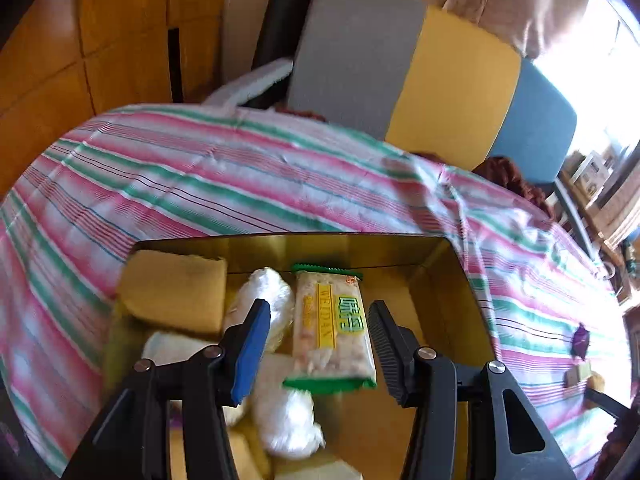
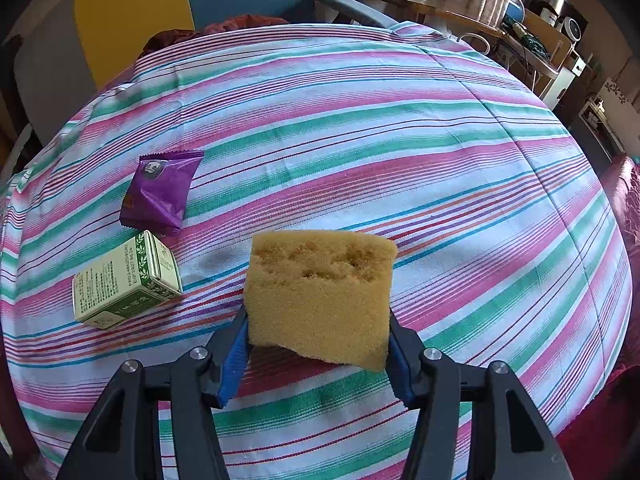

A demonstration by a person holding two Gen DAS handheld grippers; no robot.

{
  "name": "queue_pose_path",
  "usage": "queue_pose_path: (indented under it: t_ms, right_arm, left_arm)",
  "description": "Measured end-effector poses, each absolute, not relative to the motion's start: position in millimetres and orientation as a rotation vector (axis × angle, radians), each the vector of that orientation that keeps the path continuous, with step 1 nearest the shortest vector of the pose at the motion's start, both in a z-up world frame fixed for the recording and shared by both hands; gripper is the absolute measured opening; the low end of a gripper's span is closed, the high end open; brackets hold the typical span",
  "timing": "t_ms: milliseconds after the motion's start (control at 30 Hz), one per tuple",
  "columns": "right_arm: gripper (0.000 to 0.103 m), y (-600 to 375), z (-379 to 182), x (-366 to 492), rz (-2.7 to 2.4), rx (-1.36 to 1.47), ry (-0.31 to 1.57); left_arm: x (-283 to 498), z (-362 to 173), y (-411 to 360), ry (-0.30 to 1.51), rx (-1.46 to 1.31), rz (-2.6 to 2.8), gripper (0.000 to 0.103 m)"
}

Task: Organize objects
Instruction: 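Carry the biscuit pack to the gold tray with the left gripper while the right gripper lifts the sponge cake, then release the sponge cake into the gold tray with the right gripper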

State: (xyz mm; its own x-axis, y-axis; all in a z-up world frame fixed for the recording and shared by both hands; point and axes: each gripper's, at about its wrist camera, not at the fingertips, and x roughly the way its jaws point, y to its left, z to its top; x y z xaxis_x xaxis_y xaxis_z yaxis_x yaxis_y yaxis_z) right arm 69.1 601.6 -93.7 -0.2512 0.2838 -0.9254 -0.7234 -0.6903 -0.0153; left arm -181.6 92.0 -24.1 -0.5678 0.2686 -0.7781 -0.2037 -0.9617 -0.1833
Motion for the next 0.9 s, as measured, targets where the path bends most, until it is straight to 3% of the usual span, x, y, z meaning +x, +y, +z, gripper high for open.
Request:
queue_pose_path:
  t_ms: [233, 433, 900]
  right_arm:
    - [0.058, 574, -64, 65, 2.151, -1.227, 0.563]
    - [0.058, 492, -27, 25, 2.39, -1.23, 0.533]
    - [0.06, 266, -10, -142, 2.796, -1.524, 0.167]
  left_arm:
    - [-125, -11, 56, -0.048, -1.179, 2.645, 0.053]
    - [-95, -15, 32, -0.021, -1.165, 2.66, 0.055]
    - [-71, -18, -2, -0.102, -1.149, 2.672, 0.06]
